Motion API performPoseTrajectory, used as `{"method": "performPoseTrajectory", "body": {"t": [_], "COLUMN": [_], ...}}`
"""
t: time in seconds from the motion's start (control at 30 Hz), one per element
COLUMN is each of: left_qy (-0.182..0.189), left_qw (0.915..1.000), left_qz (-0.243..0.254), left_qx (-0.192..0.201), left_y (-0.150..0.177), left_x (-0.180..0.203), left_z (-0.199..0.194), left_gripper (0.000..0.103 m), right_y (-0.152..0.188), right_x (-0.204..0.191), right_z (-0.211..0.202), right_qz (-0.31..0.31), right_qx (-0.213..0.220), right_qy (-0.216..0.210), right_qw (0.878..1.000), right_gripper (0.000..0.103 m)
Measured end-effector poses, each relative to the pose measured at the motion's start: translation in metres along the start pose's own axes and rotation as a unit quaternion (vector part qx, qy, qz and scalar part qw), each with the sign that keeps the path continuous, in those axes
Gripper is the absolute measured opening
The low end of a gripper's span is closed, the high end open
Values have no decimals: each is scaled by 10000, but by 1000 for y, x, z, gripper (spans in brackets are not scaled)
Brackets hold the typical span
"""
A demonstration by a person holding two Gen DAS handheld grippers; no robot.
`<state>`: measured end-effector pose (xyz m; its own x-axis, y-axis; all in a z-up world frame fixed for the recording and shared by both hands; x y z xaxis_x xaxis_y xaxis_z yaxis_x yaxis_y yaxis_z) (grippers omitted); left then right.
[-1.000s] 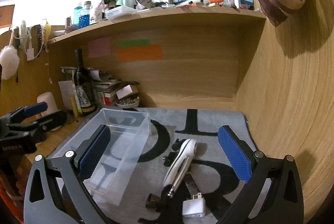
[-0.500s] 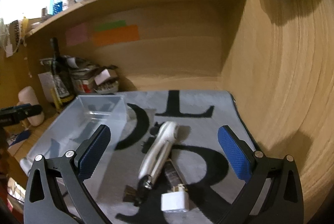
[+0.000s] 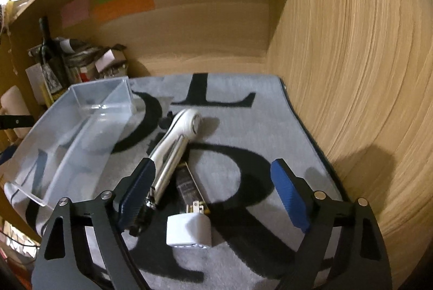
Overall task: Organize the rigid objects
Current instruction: 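Grasp the clear plastic box rim with the left gripper while the right gripper grasps the white plug adapter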
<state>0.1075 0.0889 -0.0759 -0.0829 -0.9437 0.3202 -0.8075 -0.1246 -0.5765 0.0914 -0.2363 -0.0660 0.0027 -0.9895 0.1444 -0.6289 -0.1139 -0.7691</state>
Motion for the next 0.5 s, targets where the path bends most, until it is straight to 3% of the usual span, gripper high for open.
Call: {"method": "performPoseTrajectory", "body": {"t": [0.3, 0.5], "left_qy": [399, 284], "left_qw": [9967, 9967], "left_qz": [-334, -295], "left_qx": [-617, -699], "left_y": [4, 4], "left_x": [-8, -7], "left_z": [28, 33], "left_gripper": [19, 15], "right_y": [6, 21], "right_x": [-5, -6], "right_z": [13, 10], "right_qz": [-125, -121], "right_qx": [-271, -455], "right_qy": [-113, -219], "right_qw": [9995, 9986], "right_gripper": [74, 74]}}
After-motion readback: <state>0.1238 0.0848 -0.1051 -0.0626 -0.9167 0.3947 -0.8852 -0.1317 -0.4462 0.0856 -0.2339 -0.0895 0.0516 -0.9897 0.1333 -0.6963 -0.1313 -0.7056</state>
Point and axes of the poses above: each gripper's, at about its wrist camera, not at the fingertips, and z roughly the way its jaws point, x to its right, y to its underside, the point moved 1 cm from there along z, roughly the way its jaws point, and after that the axes turned 13 degrees about y, right-handed, at the moved point
